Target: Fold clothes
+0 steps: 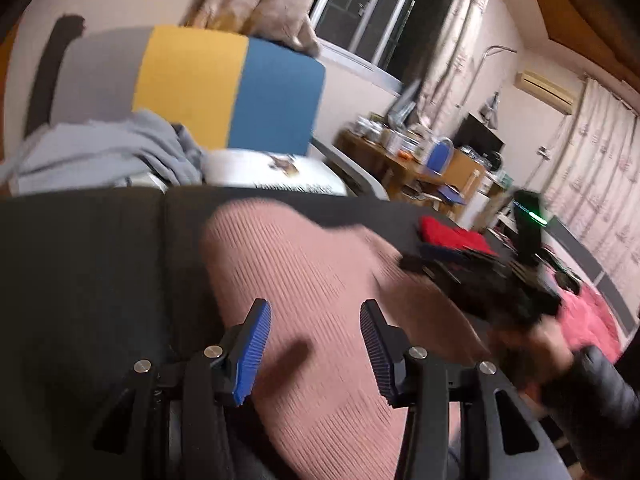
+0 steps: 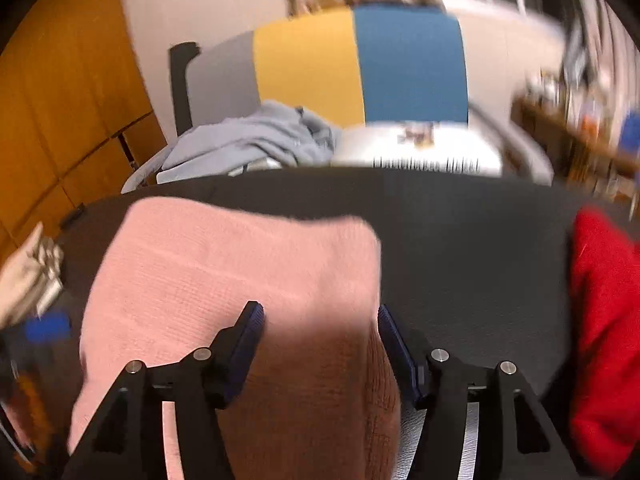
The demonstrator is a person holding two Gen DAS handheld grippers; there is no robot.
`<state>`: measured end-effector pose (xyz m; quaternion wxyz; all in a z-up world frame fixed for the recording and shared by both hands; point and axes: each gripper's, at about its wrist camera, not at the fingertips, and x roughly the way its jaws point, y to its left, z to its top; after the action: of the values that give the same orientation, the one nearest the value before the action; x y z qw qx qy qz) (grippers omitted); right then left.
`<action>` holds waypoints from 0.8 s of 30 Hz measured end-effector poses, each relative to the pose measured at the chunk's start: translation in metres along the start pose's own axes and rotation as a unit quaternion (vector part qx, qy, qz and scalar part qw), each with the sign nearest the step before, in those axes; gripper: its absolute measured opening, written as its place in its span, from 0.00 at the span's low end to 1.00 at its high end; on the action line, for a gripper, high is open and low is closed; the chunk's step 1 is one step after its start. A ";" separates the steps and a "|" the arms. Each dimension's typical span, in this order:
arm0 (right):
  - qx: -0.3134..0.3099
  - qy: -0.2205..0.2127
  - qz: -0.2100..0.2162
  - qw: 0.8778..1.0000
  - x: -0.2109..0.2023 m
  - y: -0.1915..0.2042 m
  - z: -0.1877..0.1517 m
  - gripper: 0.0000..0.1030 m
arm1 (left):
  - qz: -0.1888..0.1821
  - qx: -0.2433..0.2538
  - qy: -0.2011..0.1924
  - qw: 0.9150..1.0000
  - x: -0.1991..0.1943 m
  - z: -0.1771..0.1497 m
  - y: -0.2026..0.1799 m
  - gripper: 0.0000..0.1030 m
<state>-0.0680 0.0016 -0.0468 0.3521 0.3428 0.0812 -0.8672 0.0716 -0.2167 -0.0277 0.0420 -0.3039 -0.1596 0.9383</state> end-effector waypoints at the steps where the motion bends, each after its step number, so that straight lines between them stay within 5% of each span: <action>1: -0.017 -0.010 -0.004 1.000 -0.006 0.008 0.003 0.59 | 0.006 0.003 0.001 1.000 0.006 0.009 0.003 0.46; 7: -0.086 -0.001 0.025 0.996 -0.012 0.045 0.000 0.65 | 0.027 0.013 0.052 0.998 0.073 0.052 0.012 0.46; 12: -0.009 0.035 0.041 0.998 0.004 0.015 -0.049 0.70 | 0.059 -0.016 0.114 0.992 0.130 0.028 0.034 0.49; 14: 0.004 0.002 0.055 0.999 -0.003 0.009 -0.061 0.70 | 0.063 -0.015 0.104 0.992 0.135 0.027 0.037 0.50; 19: 0.012 0.007 0.053 0.998 0.001 0.011 -0.056 0.71 | 0.062 -0.012 0.103 0.993 0.135 0.027 0.037 0.50; 24: 0.035 0.012 0.079 0.996 -0.011 -0.005 -0.051 0.73 | 0.050 -0.055 0.059 0.995 0.086 0.028 0.040 0.48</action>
<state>-0.0385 0.0310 -0.0780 0.4063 0.3710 0.0279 -0.8346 -0.0138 -0.2471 -0.0670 -0.0124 -0.3680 -0.1931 0.9095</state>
